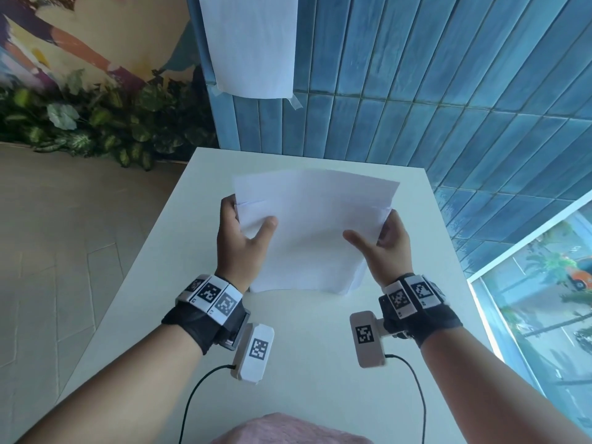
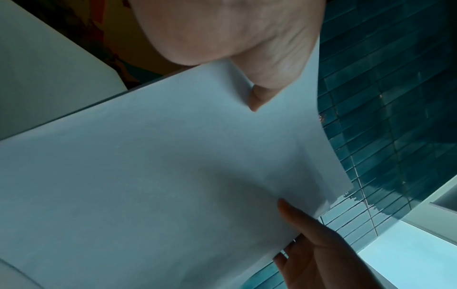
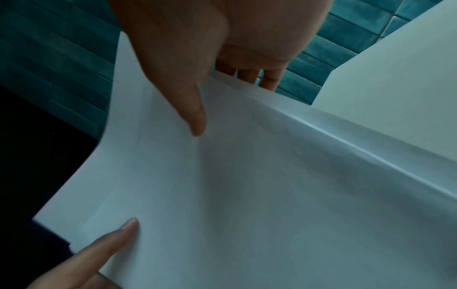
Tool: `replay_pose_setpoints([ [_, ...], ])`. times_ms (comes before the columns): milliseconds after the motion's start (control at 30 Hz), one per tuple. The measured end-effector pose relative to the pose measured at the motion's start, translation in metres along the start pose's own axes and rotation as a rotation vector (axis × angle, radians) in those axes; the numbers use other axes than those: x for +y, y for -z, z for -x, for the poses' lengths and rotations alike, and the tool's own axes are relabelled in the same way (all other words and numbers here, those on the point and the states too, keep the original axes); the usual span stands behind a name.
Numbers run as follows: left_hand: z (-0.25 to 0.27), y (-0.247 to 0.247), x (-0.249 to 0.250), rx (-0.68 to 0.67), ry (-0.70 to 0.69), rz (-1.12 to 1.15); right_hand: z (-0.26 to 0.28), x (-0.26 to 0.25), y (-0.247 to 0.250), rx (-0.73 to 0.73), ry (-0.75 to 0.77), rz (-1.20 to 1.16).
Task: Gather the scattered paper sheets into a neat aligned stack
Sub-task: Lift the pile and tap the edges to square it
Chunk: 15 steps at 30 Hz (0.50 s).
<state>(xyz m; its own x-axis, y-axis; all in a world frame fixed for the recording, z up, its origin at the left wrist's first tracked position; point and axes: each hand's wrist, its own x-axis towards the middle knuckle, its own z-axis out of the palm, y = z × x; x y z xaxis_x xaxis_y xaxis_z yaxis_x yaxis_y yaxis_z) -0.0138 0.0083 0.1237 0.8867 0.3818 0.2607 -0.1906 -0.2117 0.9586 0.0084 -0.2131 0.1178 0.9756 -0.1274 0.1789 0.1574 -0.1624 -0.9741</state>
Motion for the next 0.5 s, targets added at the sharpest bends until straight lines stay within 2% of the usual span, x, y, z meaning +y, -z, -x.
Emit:
replay_pose_setpoints([
  [200, -0.004, 0.001, 0.007, 0.029, -0.041, 0.040, -0.007, -0.012, -0.003, 0.018, 0.075, -0.013],
  [267, -0.006, 0.004, -0.001, -0.003, 0.003, 0.029, -0.004, -0.006, -0.003, -0.022, 0.014, -0.043],
  [400, 0.004, 0.008, -0.029, -0.118, 0.153, -0.083, 0.007, 0.021, -0.004, -0.105, -0.106, 0.148],
  [500, 0.013, 0.010, -0.040, -0.142, 0.182, -0.136, 0.012, 0.028, -0.002, -0.115, -0.137, 0.207],
])
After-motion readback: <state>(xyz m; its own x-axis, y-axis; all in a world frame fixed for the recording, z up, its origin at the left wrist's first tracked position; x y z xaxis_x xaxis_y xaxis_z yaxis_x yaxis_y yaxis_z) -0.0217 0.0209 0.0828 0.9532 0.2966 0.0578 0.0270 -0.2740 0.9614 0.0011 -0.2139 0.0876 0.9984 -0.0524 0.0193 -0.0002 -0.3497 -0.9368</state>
